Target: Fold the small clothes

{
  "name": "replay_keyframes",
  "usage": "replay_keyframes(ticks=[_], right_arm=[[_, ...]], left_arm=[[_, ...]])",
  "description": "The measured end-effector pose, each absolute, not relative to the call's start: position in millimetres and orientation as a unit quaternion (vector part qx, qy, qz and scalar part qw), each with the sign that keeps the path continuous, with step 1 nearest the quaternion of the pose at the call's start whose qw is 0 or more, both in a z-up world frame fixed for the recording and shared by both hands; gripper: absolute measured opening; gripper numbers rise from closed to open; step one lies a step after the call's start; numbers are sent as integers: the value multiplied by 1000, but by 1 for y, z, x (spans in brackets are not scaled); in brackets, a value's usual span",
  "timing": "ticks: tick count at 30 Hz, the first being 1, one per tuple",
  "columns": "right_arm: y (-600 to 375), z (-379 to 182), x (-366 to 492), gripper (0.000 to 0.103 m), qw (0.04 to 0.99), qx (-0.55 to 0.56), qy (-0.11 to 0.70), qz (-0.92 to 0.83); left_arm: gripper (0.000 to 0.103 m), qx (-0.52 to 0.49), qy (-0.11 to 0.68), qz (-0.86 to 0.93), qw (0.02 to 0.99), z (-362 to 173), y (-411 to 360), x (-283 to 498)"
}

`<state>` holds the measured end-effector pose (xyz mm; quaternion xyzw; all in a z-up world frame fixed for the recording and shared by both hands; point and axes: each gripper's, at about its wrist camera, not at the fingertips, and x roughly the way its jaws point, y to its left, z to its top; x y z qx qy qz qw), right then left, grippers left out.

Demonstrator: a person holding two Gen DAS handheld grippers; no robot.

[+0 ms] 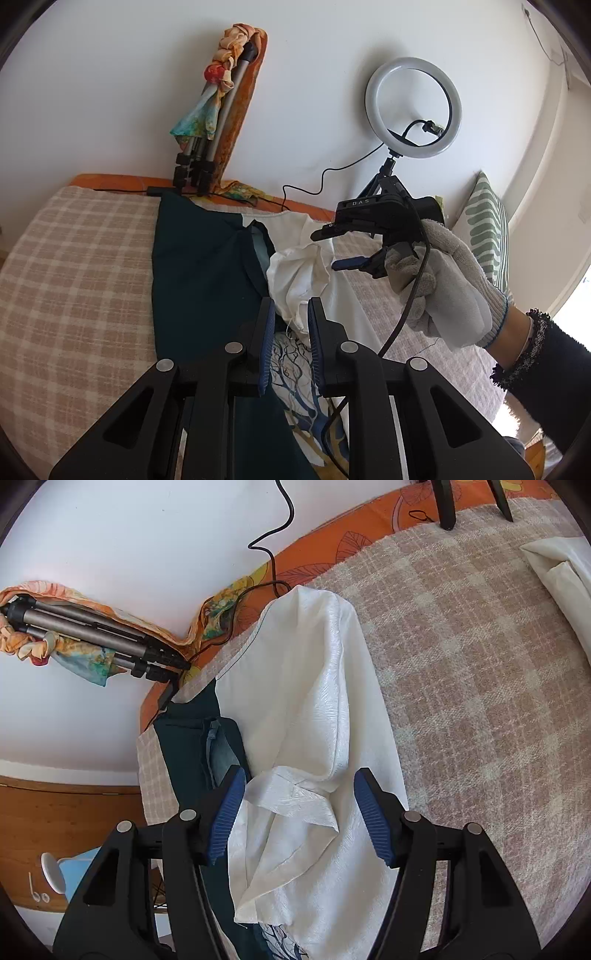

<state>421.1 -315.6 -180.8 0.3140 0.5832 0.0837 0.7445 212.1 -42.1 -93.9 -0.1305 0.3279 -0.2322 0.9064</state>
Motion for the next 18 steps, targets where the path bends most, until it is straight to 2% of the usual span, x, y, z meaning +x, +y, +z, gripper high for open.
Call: replay_keyframes(ticks=[1, 3, 6, 9, 18], right_arm=[[-314, -182, 423, 62, 743, 310, 586, 85], [-310, -182, 426, 41, 743, 300, 591, 92], [-303, -181, 429, 16, 738, 290, 600, 106], [-297, -171, 429, 10, 750, 268, 594, 113], [-281, -140, 453, 9, 766, 272, 565, 141]], left_arm=[[16, -131, 327, -234, 906, -94, -42, 212], [16, -131, 326, -234, 907, -93, -40, 213], [16, -144, 327, -232, 905, -94, -35, 215], [16, -162, 327, -229, 903, -94, -27, 217], [16, -170, 320, -222, 905, -89, -18, 214]])
